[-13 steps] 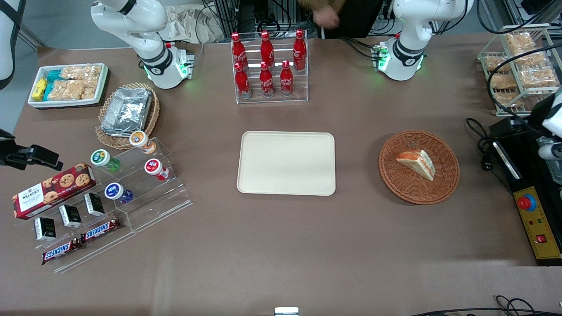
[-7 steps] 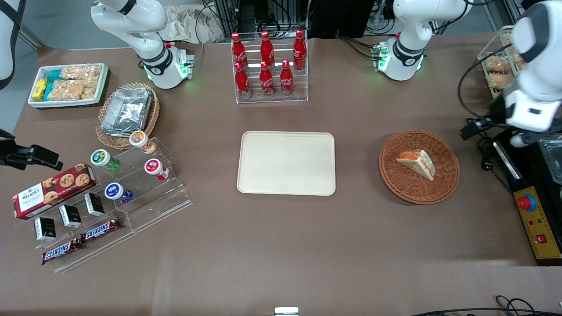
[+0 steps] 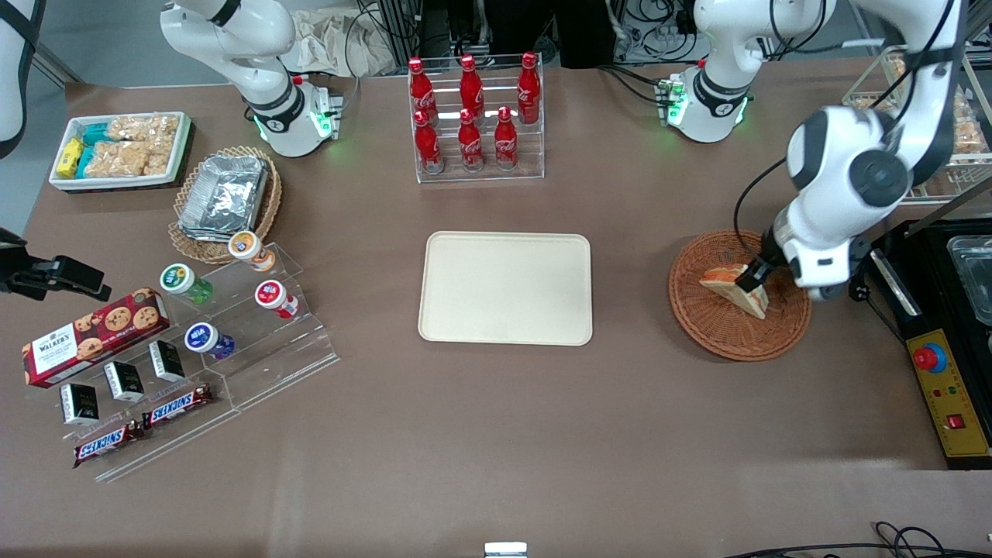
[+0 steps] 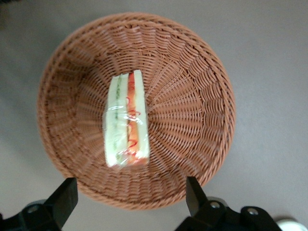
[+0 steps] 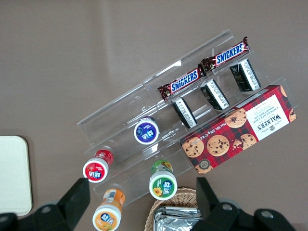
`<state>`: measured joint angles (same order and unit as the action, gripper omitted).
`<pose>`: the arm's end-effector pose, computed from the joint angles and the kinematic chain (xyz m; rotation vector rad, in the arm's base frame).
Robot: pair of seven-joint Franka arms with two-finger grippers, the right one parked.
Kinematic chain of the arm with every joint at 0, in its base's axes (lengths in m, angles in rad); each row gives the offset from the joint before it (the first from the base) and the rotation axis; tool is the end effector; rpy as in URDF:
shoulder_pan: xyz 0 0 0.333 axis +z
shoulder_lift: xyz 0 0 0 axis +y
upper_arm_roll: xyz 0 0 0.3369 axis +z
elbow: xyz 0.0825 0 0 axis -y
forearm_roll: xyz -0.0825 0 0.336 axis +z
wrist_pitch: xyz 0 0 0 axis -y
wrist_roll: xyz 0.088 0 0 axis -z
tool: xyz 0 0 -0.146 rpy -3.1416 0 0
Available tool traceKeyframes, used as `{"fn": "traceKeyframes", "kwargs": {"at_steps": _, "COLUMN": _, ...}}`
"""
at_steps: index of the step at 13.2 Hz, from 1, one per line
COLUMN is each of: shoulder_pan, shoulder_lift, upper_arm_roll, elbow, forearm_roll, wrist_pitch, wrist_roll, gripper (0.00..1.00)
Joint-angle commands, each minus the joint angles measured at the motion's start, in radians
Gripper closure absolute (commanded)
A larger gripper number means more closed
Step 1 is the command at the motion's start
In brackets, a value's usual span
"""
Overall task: Place sandwich from basket to tray
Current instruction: 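Close the left gripper on the wrapped sandwich's edge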
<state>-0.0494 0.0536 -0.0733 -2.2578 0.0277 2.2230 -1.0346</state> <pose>0.4755 -0.0568 0.3461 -2.7749 -1.3302 0.0991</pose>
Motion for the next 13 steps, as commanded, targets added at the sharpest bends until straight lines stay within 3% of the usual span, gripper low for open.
{"fn": "traceKeyframes", "kwargs": {"at_steps": 1, "shoulder_pan": 0.009, "shoulder_lift": 0.008, "upper_arm_roll": 0.004, "elbow": -0.099, "forearm_roll": 0.011, "wrist_pitch": 0.110, "wrist_roll": -0.036, "gripper": 0.00}}
{"fn": "traceKeyframes", "kwargs": {"at_steps": 3, "shoulder_pan": 0.016, "shoulder_lift": 0.006, "upper_arm_roll": 0.010, "elbow": -0.162, "forearm_roll": 0.055, "wrist_pitch": 0.157, "wrist_roll": -0.036, "gripper": 0.00}}
{"fn": "traceKeyframes", "kwargs": {"at_steps": 7, "shoulder_pan": 0.017, "shoulder_lift": 0.014, "upper_arm_roll": 0.015, "elbow": -0.215, "forearm_roll": 0.061, "wrist_pitch": 0.210, "wrist_roll": -0.041, "gripper": 0.01}}
{"fn": "traceKeyframes", "kwargs": {"at_steps": 9, "shoulder_pan": 0.017, "shoulder_lift": 0.031, "upper_arm_roll": 0.042, "elbow": -0.215, "forearm_roll": 0.061, "wrist_pitch": 0.242, "wrist_roll": -0.053, "gripper": 0.21}}
{"fn": "traceKeyframes", "kwargs": {"at_steps": 11, "shoulder_pan": 0.017, "shoulder_lift": 0.035, "upper_arm_roll": 0.056, "elbow": -0.203, "forearm_roll": 0.092, "wrist_pitch": 0.256, "wrist_roll": -0.051, "gripper": 0.35}}
{"fn": "traceKeyframes", "kwargs": {"at_steps": 13, "shoulder_pan": 0.017, "shoulder_lift": 0.035, "upper_arm_roll": 0.058, "elbow": -0.186, "forearm_roll": 0.094, "wrist_pitch": 0.256, "wrist_roll": -0.051, "gripper": 0.64}}
